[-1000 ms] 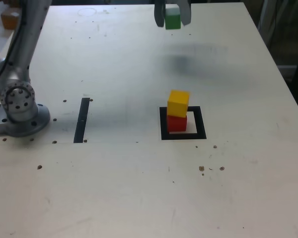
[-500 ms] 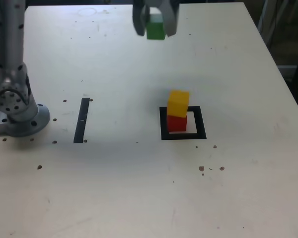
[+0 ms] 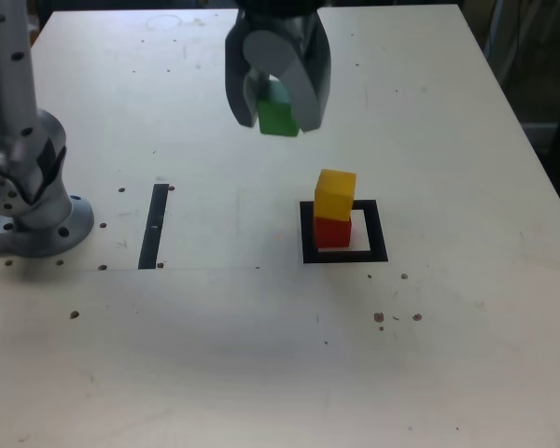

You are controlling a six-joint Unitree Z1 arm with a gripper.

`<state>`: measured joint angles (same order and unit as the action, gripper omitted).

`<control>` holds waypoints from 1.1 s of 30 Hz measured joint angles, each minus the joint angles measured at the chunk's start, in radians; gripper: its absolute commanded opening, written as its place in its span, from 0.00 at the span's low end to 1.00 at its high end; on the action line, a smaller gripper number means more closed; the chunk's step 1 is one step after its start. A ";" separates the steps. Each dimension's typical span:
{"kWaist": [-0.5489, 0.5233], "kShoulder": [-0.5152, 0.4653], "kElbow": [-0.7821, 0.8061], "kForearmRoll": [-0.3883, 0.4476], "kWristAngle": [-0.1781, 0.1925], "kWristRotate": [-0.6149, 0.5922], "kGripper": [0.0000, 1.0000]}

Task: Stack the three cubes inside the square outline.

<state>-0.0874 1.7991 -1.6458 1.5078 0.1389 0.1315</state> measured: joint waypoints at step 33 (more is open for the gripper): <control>-0.057 0.201 -0.147 -0.009 -0.026 -0.024 0.22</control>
<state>-0.1447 2.0003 -1.7928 1.4986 0.1128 0.1071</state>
